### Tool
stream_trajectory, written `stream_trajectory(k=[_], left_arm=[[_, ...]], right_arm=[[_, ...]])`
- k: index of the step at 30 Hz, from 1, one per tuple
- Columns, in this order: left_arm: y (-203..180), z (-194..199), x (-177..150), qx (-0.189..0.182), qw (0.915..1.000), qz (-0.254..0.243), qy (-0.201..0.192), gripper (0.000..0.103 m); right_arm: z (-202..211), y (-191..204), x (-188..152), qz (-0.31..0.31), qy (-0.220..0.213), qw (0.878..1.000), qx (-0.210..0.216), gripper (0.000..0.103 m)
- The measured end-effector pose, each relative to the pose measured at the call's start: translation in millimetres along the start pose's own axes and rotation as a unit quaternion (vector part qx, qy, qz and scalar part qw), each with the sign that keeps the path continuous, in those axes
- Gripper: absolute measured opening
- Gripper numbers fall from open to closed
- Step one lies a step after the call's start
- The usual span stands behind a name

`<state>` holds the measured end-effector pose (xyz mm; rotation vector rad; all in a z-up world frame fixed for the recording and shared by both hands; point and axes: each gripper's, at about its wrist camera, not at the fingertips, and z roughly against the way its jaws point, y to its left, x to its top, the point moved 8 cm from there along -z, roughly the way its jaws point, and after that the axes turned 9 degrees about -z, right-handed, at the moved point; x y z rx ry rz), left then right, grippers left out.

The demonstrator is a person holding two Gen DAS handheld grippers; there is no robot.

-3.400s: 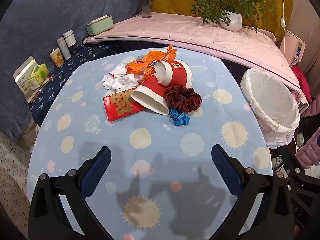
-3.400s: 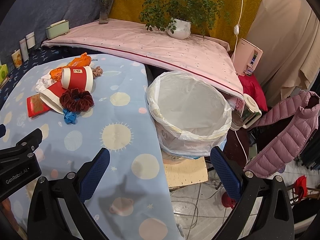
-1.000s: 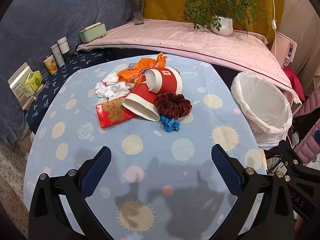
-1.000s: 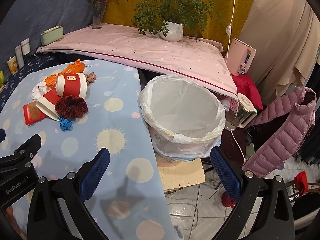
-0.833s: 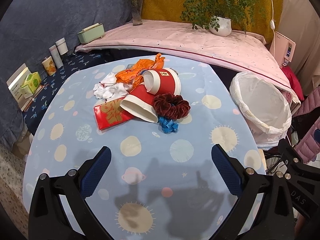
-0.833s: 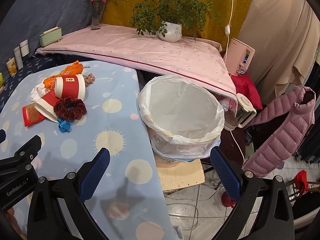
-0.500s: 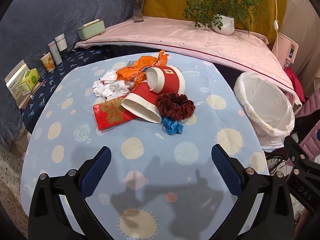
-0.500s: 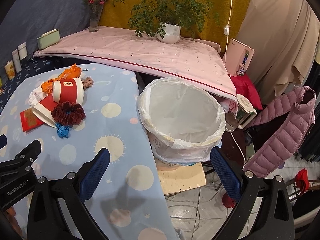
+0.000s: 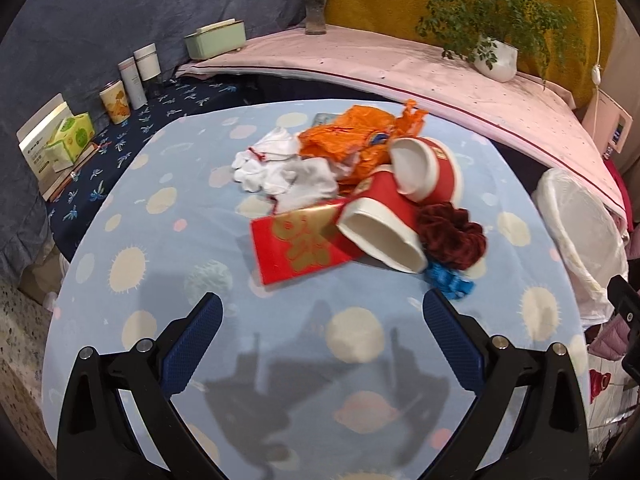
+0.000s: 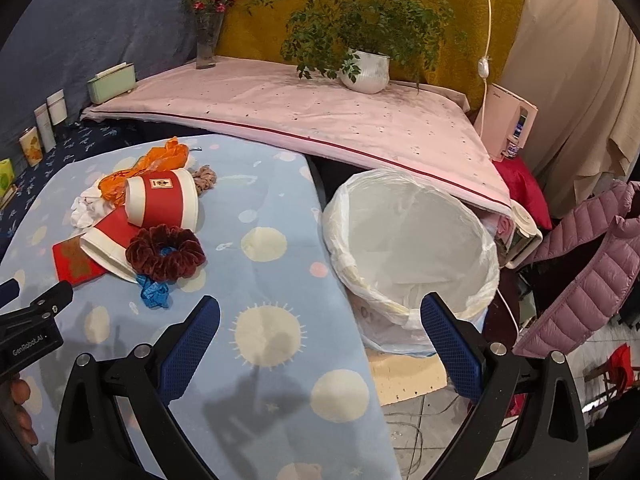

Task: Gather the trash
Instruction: 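Grasp the white-rimmed cup with the left tool while the right grasps the scrunchie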

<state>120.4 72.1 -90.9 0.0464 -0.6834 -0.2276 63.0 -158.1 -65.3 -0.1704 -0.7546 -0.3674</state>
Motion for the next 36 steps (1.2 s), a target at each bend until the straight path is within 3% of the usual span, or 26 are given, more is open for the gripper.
stream_trajectory(k=[6,13,19,26,32,36], left_arm=[[15.9,-14.6,4.2,-0.023,0.9995,0.018,0.012,0.096],[-1.4,-27.7,27.6,-0.081,0.9954,0.047,0.018,0.095],[-14.9,-52.2,41.5,-0.096,0.9932,0.056,0.035,0.08],[-19.1,-72.0,39.5,-0.123,0.9877,0.072,0.064,0.048],[-18.5,-73.3,41.6,-0.127,0.9874,0.072,0.061,0.043],[-21.1,-72.4,44.5,-0.128,0.9879,0.067,0.057,0.041]], right_arm=[[-17.9,36.7,1.4,0.02,0.008,1.0,0.022,0.095],[-32.4,62.2,5.7,0.035,0.013,0.999,0.035,0.093],[-46.4,64.1,9.0,0.018,0.025,0.998,0.045,0.09],[-81.9,77.1,11.2,-0.018,0.074,0.994,0.085,0.069],[-106.7,97.8,7.3,-0.046,0.118,0.983,0.133,0.047],[-117.3,108.8,0.8,-0.034,0.133,0.98,0.143,0.029]])
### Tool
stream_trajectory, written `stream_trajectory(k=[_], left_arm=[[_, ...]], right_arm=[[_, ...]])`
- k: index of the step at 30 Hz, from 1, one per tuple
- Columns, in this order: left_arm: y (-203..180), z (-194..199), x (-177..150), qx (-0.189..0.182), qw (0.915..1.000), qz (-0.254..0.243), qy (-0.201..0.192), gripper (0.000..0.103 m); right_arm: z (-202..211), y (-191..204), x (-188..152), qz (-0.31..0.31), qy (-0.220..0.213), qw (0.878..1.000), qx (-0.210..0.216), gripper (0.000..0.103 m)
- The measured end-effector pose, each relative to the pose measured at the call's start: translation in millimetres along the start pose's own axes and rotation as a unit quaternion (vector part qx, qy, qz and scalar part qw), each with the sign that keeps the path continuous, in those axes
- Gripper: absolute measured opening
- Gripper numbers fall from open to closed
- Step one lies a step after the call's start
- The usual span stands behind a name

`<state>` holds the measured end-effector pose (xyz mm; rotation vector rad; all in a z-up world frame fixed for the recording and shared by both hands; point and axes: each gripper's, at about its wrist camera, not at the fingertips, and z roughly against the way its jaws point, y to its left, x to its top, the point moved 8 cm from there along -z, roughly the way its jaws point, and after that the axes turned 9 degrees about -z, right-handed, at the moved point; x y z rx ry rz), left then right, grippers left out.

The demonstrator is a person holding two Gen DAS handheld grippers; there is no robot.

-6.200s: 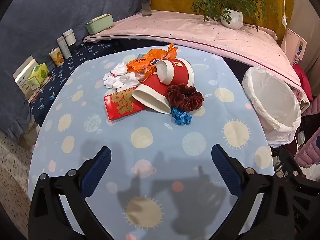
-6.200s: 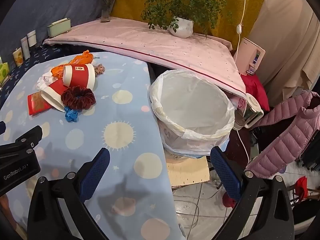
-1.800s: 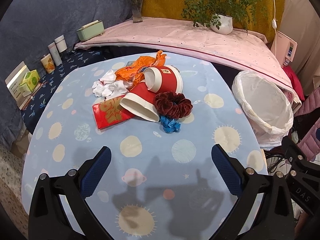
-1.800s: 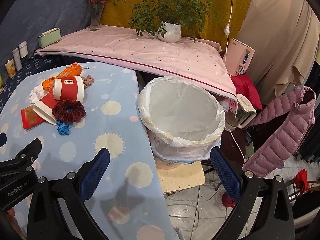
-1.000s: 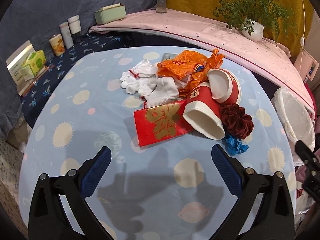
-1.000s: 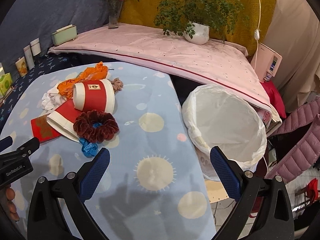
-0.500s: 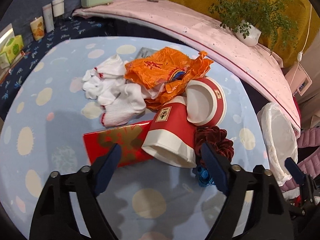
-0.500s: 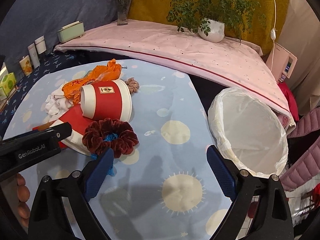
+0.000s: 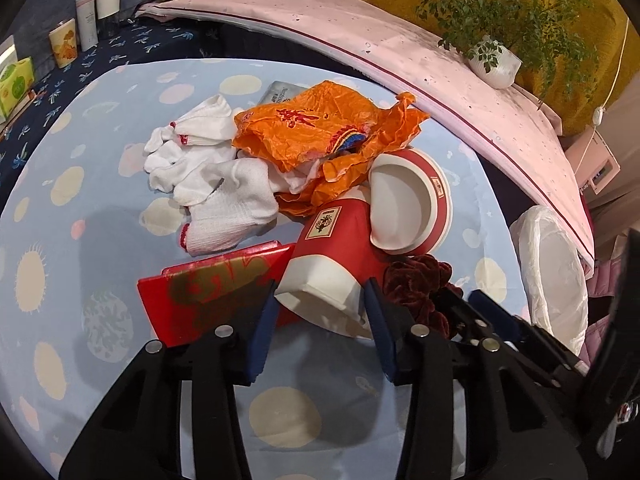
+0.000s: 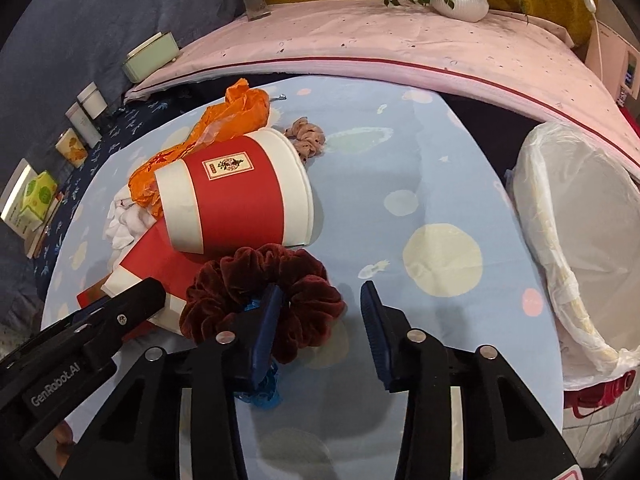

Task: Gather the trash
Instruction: 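Grasp the white-rimmed cup with the left tool while the right grasps the scrunchie, then carry the cup and scrunchie over the white bin and open both tools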

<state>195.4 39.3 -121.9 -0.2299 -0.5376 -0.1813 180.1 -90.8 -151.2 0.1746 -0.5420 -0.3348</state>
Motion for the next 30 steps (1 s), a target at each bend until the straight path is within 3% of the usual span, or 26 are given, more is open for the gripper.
stream_trajectory(k=[4,9,30], left_arm=[[-2.4,3.5,0.6,-0.002,1.0,-0.002,-0.003,0.037],[-3.6,10.8,-1.3,0.003,1.0,-0.003,-0.008,0.035],[-43.2,89.5,4.5,-0.006,0.9967,-0.032,-0.075,0.027]], right_arm=[[-3.7,2.2,-6.1,0.009,0.005,1.0,0.008,0.019],[17.6,1.6,-3.0,0.017,-0.018,1.0,0.013,0.012],[138.6,-39.6,30.4,-0.009,-0.138,0.99,0.002,0.011]])
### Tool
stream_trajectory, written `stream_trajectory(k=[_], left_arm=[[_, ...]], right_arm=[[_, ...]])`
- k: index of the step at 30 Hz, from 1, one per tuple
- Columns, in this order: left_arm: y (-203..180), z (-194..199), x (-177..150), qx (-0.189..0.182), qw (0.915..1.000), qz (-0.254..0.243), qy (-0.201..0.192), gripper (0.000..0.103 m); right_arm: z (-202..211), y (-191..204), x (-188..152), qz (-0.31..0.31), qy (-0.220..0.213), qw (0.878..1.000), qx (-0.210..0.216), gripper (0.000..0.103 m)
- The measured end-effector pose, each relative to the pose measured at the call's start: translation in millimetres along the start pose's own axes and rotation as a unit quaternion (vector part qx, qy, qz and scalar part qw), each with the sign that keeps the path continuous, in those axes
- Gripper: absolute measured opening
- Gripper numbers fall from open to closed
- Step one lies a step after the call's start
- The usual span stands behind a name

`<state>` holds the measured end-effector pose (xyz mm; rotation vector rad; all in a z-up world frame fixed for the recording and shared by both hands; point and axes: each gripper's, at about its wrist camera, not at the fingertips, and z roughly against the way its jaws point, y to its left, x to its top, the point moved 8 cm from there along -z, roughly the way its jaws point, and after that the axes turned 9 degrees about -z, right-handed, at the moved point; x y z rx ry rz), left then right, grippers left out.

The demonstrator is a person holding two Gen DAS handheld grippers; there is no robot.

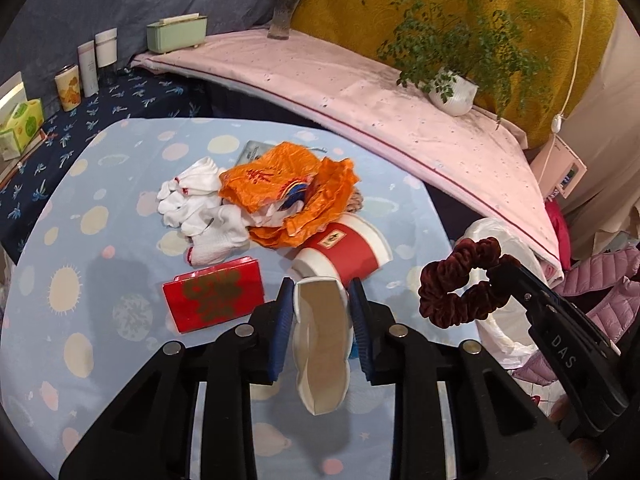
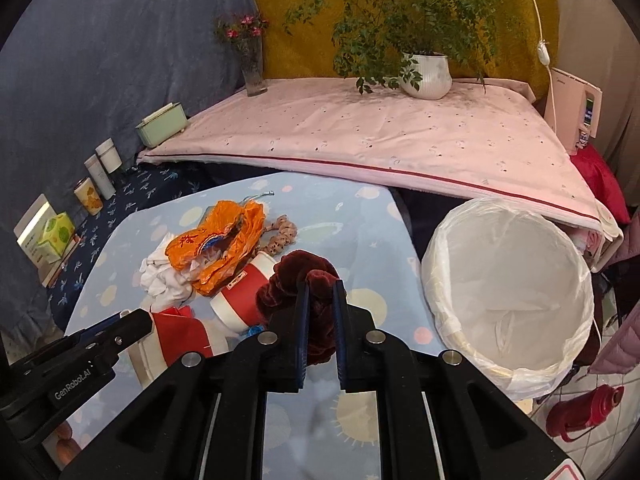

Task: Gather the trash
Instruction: 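Carry the cup and scrunchie over the white bin and open both tools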

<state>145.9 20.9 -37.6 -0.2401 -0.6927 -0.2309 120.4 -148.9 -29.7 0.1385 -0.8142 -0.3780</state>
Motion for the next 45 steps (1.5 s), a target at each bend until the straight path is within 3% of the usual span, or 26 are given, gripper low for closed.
stream_trajectory(k=[7,15,24,33,37,40,45], left_arm=[[-41.3,15.4,14.5,-0.028,0.999,-0.032,-0.017,0.027],[-116.7,7.6,35.4,-0.072,0.9933,-0.087,-0.021,0.027],[-204.2,-26.1,45.6,-0.132,0.9824,-0.131,-0.004,0.027],[-259.0,-63.7,47.9,-0.157,0.9745,-0.159,0.013,0.027],[-271.5,-76.7,49.1,-0.165,0.9735,-0.158,0.016,0.034],[-269.6,-84.1,52.0,-0.147,0.9777,-0.15,0.013,0.057],[-257.4,-89.7,52.3,-0.13,0.9814,-0.141,0.014,0.06]], right_arm=[[18.8,-35.1,10.3,-0.024,-0.021,0.999,-0.019,0.011],[32.2,-94.4,19.2,-0.06,-0.038,0.996,-0.054,0.011],[29.4,-174.8,26.1,-0.104,-0.04,0.989,-0.101,0.011],[12.7,-221.7,25.9,-0.133,-0.028,0.983,-0.126,0.011],[6.1,-229.8,24.5,-0.141,-0.022,0.982,-0.127,0.013],[3.6,-234.6,25.1,-0.15,-0.024,0.98,-0.13,0.017],[3.3,-235.3,24.1,-0.153,-0.027,0.979,-0.132,0.033]])
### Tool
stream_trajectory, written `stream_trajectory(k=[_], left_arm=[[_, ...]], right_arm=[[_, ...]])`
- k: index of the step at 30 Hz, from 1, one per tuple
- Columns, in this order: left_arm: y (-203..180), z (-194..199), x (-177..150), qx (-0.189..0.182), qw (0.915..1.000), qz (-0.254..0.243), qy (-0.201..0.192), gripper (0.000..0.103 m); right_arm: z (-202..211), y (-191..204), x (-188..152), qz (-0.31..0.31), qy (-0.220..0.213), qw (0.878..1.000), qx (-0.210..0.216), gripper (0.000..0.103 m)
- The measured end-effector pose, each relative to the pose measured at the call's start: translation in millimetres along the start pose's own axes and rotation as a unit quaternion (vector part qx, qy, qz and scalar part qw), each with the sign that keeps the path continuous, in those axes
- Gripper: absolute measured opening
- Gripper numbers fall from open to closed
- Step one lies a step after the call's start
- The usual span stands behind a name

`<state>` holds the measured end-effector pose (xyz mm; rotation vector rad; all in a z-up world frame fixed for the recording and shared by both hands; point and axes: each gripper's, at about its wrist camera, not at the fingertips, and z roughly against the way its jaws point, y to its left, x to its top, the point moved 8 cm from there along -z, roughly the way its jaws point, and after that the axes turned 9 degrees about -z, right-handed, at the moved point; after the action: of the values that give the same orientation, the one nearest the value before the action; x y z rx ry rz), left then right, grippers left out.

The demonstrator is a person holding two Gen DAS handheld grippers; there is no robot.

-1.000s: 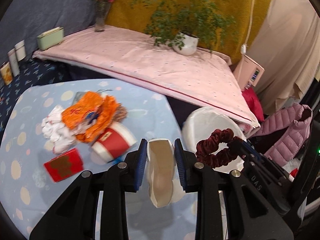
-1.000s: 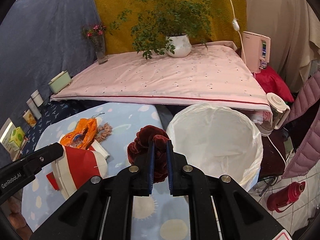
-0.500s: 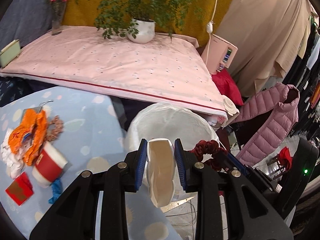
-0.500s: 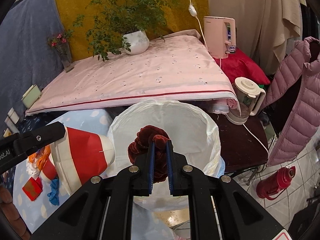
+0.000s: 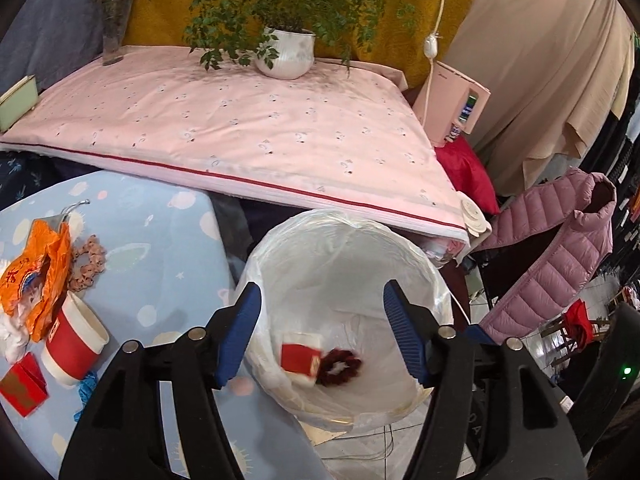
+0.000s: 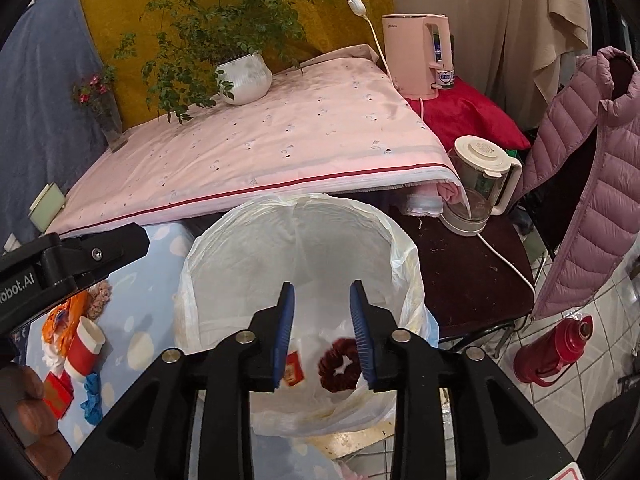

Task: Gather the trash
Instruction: 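Carry the cup and scrunchie over the white bin and open both tools, then return both tools to the table toward the red envelope and blue tape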

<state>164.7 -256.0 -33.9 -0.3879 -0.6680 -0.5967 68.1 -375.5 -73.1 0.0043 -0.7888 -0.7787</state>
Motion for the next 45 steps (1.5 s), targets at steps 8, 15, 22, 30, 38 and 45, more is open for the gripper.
stream_trajectory(k=[8,15,22,30,38,45], left_arm=[[29.1,9.1,-15.3,0.04,0.9991,0.01,0.001,0.06],[54.6,23.5,-30.7,0.059,0.9978,0.031,0.002,0.06],[79.9,41.8,-45.0,0.085,0.9952,0.048,0.0,0.071],[122.1,61.9,-69.6,0.114,0.9898,0.085,0.005,0.075],[166.2,83.6,-93.1,0.147,0.982,0.119,0.004,0.082],[207.8,100.8,-116.5,0.173,0.9729,0.153,0.006,0.085]], right_arm=[[7.2,18.2,-7.5,0.017,-0.001,1.0,0.005,0.041],[16.8,39.3,-17.7,0.034,-0.001,0.999,0.015,0.045],[28.7,61.0,-28.7,0.052,-0.002,0.998,0.027,0.053],[37.4,95.0,-49.5,0.084,0.005,0.996,0.042,0.054],[41.9,132.7,-70.7,0.117,0.016,0.991,0.057,0.056],[43.9,163.5,-89.4,0.144,0.024,0.987,0.069,0.059]])
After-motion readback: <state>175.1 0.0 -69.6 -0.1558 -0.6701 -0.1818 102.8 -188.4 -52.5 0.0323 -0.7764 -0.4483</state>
